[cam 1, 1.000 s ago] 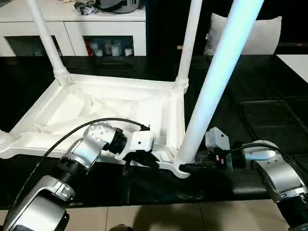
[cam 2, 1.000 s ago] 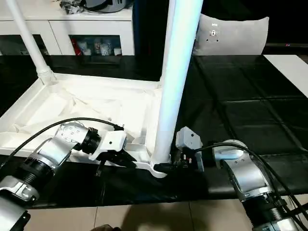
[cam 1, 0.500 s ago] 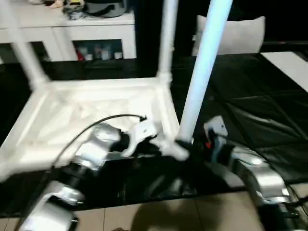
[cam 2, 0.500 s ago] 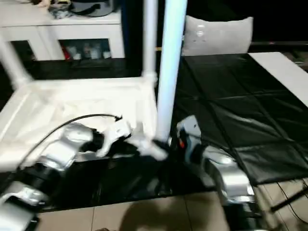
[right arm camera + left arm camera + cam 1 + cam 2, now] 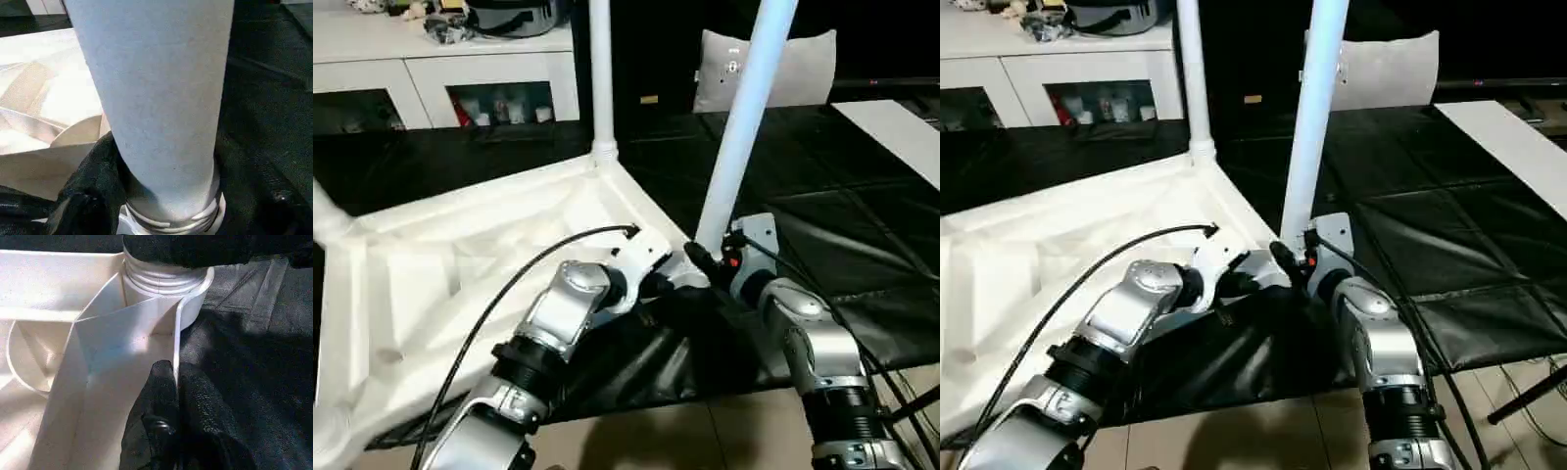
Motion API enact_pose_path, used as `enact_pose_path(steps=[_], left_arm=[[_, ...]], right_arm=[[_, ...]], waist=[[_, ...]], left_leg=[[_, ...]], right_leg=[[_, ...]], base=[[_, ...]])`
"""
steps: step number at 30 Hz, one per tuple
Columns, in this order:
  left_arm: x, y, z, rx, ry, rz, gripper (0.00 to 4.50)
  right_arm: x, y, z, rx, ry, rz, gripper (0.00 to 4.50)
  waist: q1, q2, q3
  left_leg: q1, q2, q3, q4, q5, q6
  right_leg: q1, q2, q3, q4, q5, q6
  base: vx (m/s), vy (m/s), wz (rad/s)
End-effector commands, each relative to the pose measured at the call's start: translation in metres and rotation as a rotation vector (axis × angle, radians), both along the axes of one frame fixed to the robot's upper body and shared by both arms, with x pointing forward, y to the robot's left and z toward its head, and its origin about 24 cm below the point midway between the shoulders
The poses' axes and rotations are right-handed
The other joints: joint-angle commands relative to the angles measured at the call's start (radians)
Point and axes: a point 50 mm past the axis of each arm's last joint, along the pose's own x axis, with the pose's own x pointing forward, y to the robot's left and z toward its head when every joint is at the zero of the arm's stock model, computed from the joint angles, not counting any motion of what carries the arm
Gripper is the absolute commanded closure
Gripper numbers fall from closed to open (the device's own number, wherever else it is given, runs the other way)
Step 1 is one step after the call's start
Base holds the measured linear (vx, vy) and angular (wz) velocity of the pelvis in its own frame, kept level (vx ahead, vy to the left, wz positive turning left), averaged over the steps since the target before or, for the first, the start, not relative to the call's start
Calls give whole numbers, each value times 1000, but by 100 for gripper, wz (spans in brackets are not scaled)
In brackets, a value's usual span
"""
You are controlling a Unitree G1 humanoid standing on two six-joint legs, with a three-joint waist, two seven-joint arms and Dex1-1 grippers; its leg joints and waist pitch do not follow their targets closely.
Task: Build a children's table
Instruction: Rotate leg to tighten
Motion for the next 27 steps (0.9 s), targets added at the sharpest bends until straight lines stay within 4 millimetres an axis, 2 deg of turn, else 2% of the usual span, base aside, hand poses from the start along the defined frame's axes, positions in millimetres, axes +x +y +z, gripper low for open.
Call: enact_pose_path(steps=[1,3,4,5,6,7,8,9,12,16,18,20,22,23,25,27], left_arm=[[2,-25,30,-67,-135,-88,450],[2,-22,29,-63,-137,-99,450],[1,-14,26,-44,-141,-134,450],[1,-11,24,-37,-141,-146,450],[0,-2,21,-15,-140,-179,450],[0,-2,21,-15,-140,-179,450],[-1,5,18,1,-135,-215,450],[-2,10,16,7,-132,-238,450],[-5,20,13,18,-123,-314,450],[-9,29,12,31,-114,-416,450],[-12,39,11,72,-97,-506,450],[-13,42,10,87,-90,-539,450],[-14,46,9,112,-80,-579,450],[-16,50,8,136,-72,-625,450],[-18,55,7,167,-58,-685,450],[-18,58,6,183,-51,-711,450]], right_arm=[[-16,50,-16,50,76,233,211],[-17,49,-14,50,62,253,156],[-18,39,-13,27,24,270,142],[-19,35,-12,17,13,271,142],[-20,22,-11,-5,-19,278,123],[-20,22,-11,-5,-19,278,123],[-22,12,-9,-10,-44,305,107],[-25,6,-6,-7,-57,337,98],[-31,-8,1,3,-84,428,78],[-37,-18,9,-11,-101,517,32],[-43,-25,16,-65,-115,643,32],[-44,-26,17,-68,-111,682,32],[-46,-28,19,-69,-100,725,32],[-47,-30,20,-66,-87,764,32],[-47,-32,22,-67,-68,818,32],[-47,-33,23,-74,-55,849,67]], waist=[[3,-8,-54],[3,-8,-54],[5,-8,-54],[6,-10,-55],[7,-12,-56],[9,-11,-57],[8,-10,-56],[9,-13,-58],[16,-10,-61],[32,-9,-63],[37,-8,-62],[40,-11,-61],[44,-9,-59],[45,-11,-58],[49,-11,-56],[53,-9,-57]], left_leg=[[23,54,-40,-82,-360,-4],[22,54,-38,-82,-350,4],[22,54,-38,-82,-340,7],[21,54,-37,-80,-339,14],[20,55,-37,-79,-323,19],[19,57,-38,-79,-315,23],[19,57,-36,-79,-303,30],[19,57,-35,-77,-294,35],[17,59,-33,-74,-238,67],[23,64,-31,-70,-194,90],[26,65,-29,-71,-198,87],[26,66,-29,-71,-209,83],[26,65,-30,-73,-229,75],[27,66,-30,-73,-241,69],[28,67,-29,-76,-260,59],[30,69,-29,-76,-264,50]], right_leg=[[13,-52,33,-96,-296,-156],[15,-53,33,-94,-278,-166],[17,-53,32,-94,-272,-171],[19,-54,32,-95,-279,-166],[21,-56,33,-94,-273,-165],[22,-57,32,-93,-266,-166],[22,-55,32,-90,-245,-175],[23,-55,32,-90,-233,-179],[31,-56,31,-80,-140,-209],[32,-54,28,-71,-75,-234],[30,-54,29,-69,-75,-243],[31,-55,29,-70,-91,-241],[29,-56,29,-71,-117,-242],[29,-56,29,-73,-138,-238],[28,-58,30,-75,-173,-231],[26,-57,31,-73,-178,-231]], base=[[0,0,0],[0,0,0],[0,0,0],[0,0,0],[0,0,0],[0,0,0],[0,0,0],[0,0,0],[0,0,0],[0,0,0],[0,0,0],[0,0,0],[0,0,0],[0,0,0],[0,0,0],[0,0,0]])
